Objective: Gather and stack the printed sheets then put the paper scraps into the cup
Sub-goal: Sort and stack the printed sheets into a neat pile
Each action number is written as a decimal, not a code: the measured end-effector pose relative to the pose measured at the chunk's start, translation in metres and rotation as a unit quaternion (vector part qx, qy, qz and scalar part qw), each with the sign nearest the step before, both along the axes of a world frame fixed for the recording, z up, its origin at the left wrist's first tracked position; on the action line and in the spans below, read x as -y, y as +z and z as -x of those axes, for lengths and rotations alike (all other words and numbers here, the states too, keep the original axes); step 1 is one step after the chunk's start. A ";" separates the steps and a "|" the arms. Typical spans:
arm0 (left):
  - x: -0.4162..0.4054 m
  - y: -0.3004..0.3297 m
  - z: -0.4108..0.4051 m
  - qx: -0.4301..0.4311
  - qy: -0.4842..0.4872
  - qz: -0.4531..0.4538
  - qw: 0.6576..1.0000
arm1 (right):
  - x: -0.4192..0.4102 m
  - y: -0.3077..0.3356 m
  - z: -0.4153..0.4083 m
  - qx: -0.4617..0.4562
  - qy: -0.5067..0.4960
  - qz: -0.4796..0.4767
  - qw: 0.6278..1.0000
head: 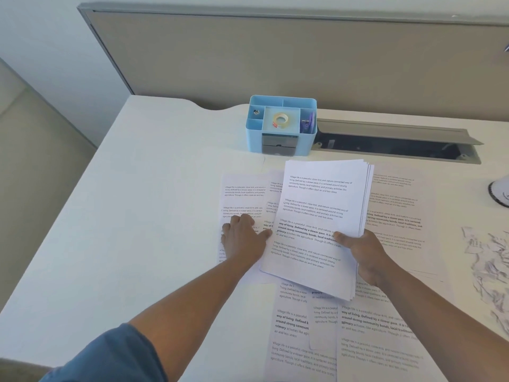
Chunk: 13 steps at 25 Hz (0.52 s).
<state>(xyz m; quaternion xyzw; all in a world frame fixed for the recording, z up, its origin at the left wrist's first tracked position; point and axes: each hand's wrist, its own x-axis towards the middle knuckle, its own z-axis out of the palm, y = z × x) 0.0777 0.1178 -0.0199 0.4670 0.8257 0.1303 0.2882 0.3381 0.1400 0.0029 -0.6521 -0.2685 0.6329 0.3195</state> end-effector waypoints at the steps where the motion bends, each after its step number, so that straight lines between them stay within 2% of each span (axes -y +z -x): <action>1: -0.002 0.000 0.000 0.010 0.006 -0.001 1.000 | 0.000 -0.001 -0.001 -0.002 0.001 0.002 1.000; 5: -0.014 0.007 -0.006 0.073 0.026 0.003 0.997 | -0.002 -0.005 -0.002 -0.003 0.007 0.003 1.000; 10: -0.026 0.015 -0.011 0.179 0.099 0.041 0.978 | -0.002 -0.013 0.000 0.001 0.018 0.010 1.000; 13: -0.031 0.017 -0.007 0.199 0.125 0.057 0.970 | -0.004 -0.018 0.000 0.006 0.025 0.021 0.999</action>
